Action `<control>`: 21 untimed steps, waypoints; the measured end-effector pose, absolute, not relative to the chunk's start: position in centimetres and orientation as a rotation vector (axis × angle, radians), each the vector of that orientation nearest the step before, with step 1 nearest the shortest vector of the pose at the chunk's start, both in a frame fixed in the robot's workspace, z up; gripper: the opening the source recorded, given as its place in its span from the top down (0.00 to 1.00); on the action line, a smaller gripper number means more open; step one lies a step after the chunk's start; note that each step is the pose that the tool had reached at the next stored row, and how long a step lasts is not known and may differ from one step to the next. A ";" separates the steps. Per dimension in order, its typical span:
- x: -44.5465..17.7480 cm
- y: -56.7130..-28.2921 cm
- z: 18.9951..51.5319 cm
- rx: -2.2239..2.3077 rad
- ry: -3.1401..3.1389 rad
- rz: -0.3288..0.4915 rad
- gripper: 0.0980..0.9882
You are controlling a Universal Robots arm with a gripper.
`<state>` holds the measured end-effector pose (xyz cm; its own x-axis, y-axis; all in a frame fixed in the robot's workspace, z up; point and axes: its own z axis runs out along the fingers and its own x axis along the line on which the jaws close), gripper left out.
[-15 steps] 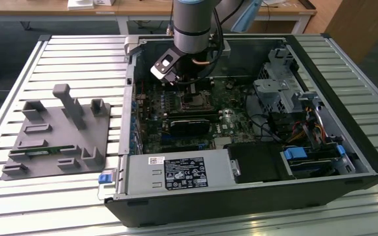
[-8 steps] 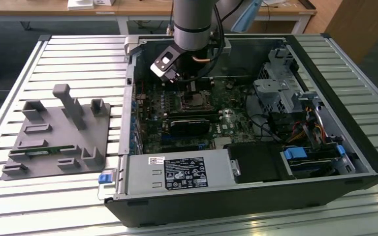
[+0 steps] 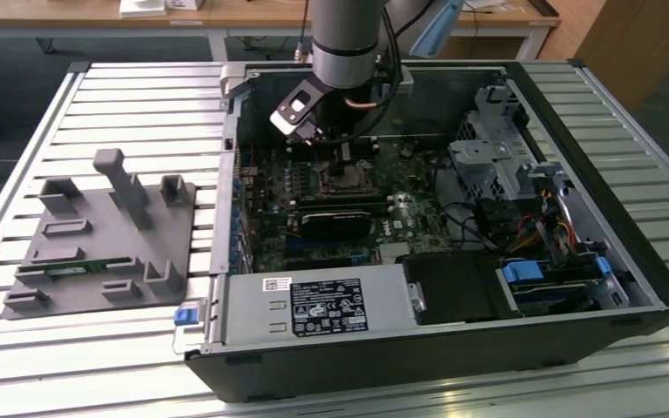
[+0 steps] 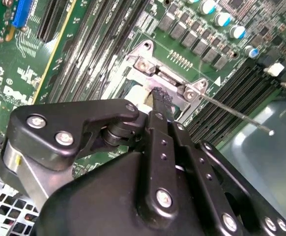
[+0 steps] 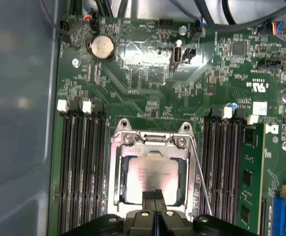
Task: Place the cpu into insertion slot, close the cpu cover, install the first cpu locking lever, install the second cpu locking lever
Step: 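Close the cpu cover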
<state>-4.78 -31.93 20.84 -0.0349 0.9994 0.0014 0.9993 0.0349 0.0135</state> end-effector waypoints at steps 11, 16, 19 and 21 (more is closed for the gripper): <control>-3.6 -31.9 20.8 2.177 2.254 0.016 0.99; -3.5 -31.9 20.8 2.177 2.254 0.017 0.99; -3.5 -31.9 20.8 2.177 2.254 0.017 0.99; -3.5 -31.9 20.9 2.177 2.254 0.017 0.99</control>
<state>-3.53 -31.94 20.90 -0.0349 0.9994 0.0018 0.9993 0.0349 0.0130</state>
